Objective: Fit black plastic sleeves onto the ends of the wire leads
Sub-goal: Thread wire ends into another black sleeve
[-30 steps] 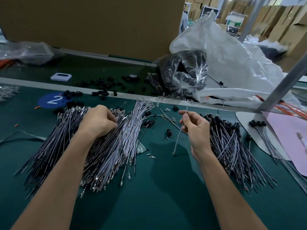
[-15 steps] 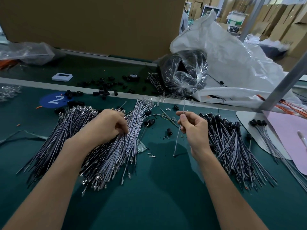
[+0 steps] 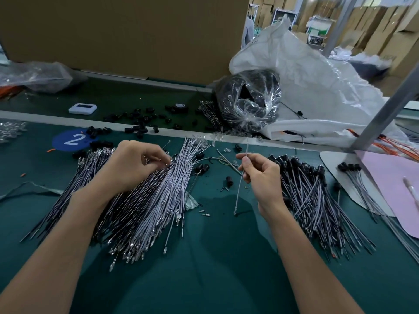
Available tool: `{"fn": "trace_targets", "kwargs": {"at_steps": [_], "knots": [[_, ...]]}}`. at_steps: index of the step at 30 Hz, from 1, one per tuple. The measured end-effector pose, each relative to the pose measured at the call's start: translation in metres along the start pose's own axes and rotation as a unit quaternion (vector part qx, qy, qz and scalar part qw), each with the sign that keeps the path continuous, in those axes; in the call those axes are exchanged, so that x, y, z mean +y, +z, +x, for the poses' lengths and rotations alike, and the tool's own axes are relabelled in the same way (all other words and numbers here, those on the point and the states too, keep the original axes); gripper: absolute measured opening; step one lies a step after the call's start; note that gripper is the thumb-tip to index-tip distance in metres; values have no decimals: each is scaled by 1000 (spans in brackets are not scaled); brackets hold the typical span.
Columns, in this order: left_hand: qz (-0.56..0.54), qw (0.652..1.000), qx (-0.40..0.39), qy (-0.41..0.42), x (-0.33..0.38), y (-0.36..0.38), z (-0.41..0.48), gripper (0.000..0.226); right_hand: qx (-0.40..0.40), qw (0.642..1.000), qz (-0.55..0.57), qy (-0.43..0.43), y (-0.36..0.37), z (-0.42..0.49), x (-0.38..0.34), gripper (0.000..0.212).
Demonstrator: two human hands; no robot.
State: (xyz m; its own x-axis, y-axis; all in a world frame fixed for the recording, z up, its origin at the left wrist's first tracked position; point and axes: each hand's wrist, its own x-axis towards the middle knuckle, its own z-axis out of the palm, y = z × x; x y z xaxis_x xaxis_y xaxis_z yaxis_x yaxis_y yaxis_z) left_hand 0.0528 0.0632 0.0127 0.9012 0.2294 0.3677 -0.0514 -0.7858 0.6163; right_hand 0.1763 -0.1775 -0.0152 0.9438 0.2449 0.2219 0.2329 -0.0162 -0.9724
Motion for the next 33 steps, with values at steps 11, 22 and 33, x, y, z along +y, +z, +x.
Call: {"fn": "trace_targets", "kwargs": {"at_steps": [11, 22, 33], "knots": [[-372, 914, 21, -160, 69, 57, 10, 7, 4, 996, 93, -15, 5, -9, -10, 15], [-363, 918, -44, -151, 83, 118, 3, 11, 79, 986, 145, 38, 4, -7, -13, 19], [-425, 894, -63, -123, 82, 115, -1, 19, 85, 983, 160, 27, 2, -6, -12, 15]]}}
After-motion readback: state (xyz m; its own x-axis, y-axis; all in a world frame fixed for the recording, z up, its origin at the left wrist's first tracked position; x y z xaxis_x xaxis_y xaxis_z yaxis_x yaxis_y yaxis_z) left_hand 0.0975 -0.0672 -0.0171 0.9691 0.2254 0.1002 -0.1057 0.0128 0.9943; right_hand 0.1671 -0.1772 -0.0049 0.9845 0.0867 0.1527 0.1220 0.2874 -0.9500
